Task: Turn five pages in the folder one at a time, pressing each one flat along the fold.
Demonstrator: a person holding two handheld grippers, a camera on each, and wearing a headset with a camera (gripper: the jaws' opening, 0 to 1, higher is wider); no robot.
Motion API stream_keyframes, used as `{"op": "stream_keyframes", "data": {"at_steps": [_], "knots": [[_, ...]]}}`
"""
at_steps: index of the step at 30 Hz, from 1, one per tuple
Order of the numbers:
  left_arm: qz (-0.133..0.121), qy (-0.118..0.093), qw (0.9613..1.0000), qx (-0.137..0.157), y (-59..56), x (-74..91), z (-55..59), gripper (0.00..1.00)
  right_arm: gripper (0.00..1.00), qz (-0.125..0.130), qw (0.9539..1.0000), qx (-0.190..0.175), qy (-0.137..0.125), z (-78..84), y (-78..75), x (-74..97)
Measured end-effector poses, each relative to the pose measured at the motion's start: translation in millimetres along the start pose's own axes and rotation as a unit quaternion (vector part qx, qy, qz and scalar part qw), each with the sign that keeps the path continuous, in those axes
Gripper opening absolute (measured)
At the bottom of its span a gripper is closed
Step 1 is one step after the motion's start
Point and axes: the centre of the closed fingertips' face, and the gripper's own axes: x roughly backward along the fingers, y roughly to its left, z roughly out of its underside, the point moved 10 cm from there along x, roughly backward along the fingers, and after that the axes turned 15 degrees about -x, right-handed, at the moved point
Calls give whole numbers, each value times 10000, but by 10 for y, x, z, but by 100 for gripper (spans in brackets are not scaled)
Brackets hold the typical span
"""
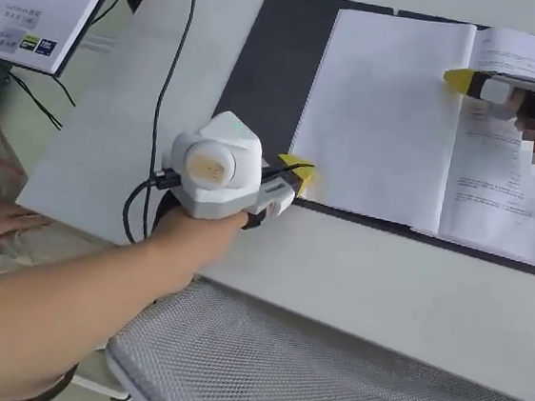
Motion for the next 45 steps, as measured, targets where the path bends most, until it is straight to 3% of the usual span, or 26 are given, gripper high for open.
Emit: {"op": "stream_keyframes", "data": {"at_steps": [4,13,21,35,43,45], "knots": [[-7,-15,10000,14,0,2,3,0,0,-50,10000,-55,-56,-4,47,27],[-12,-73,10000,59,11,0,18,0,0,-3,9996,-82,-252,-62,-89,-96],[-30,-81,9999,52,12,-2,20,0,0,123,9985,-246,-473,-228,-212,-229],[-37,-86,10000,22,2,14,8,0,0,254,9973,-328,-607,-522,-377,-406],[-32,-86,10000,31,20,5,22,0,0,231,9968,-439,-631,-490,-336,-370],[-39,-86,10000,19,16,8,20,0,0,101,9969,-521,-573,-467,-338,-354]]}}
